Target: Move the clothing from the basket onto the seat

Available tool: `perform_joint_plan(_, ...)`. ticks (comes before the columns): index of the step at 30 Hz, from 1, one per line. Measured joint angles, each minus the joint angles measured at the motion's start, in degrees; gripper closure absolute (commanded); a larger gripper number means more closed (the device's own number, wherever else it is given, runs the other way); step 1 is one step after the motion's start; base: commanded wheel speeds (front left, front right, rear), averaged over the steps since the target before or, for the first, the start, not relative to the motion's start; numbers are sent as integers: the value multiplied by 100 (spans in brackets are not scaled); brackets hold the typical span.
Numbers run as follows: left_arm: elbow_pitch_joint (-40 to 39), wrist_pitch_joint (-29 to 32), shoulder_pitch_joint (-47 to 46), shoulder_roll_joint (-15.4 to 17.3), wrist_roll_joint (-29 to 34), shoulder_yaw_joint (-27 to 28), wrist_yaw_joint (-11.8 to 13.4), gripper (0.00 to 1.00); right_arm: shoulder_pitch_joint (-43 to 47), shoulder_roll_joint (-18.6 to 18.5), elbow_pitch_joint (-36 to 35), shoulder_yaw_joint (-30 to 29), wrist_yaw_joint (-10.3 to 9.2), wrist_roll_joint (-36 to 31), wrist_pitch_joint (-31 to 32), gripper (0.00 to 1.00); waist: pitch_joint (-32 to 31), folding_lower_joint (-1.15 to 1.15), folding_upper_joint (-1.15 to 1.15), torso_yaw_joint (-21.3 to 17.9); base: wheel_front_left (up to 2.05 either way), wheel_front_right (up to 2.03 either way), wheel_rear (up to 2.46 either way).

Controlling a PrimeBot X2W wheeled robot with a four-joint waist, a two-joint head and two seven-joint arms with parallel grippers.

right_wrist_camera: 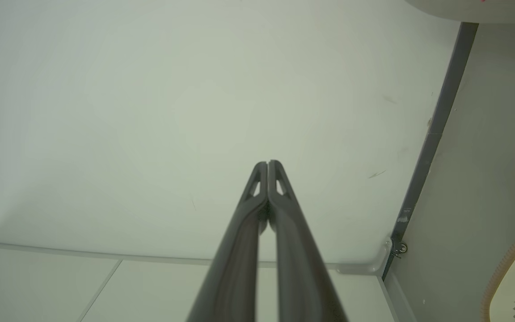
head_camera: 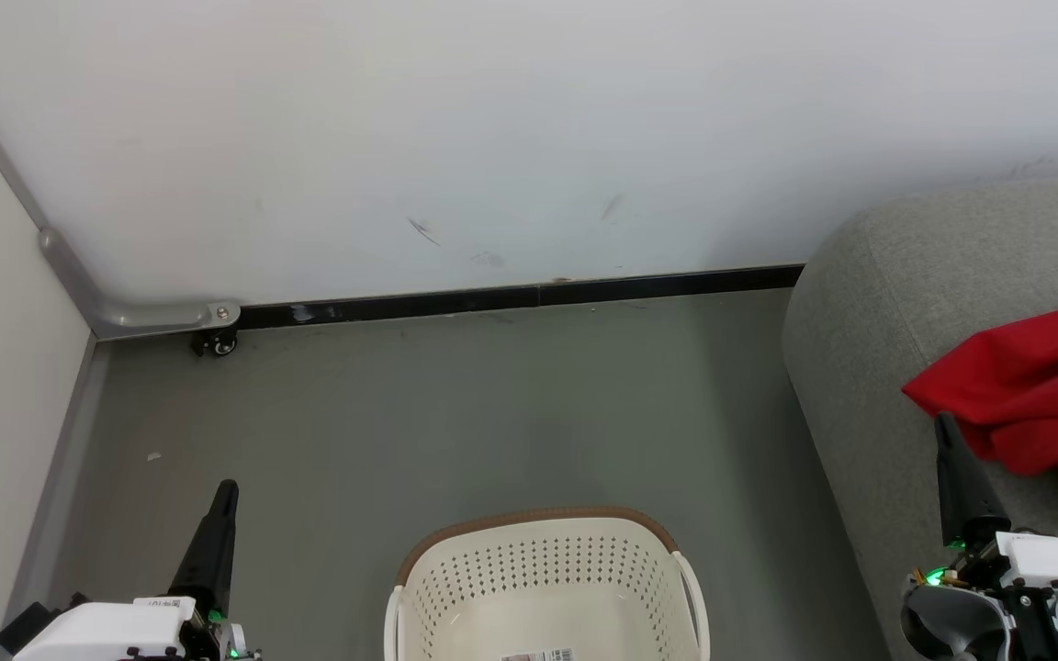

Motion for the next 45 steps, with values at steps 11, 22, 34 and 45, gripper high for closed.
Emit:
perform_joint_plan(11, 9, 0, -63, -2, 1, 2, 0, 100, 0, 0, -1, 1, 0, 0, 0, 100, 0, 0, 0, 0, 0, 0, 0)
perform_joint_plan(22, 13, 0, -76, -8, 1, 5, -1, 100, 0, 0, -1, 1, 0, 0, 0, 100, 0, 0, 0, 0, 0, 0, 0)
perform_joint_plan(34, 15, 0, -76, -9, 1, 9, -7, 100, 1, 0, -2, 1, 0, 0, 0, 100, 0, -1, 0, 0, 0, 0, 0)
perform_joint_plan(45, 14, 1, -76, -11, 1, 12, -7, 100, 1, 0, -2, 2, 0, 0, 0, 100, 0, -1, 0, 1, 0, 0, 0)
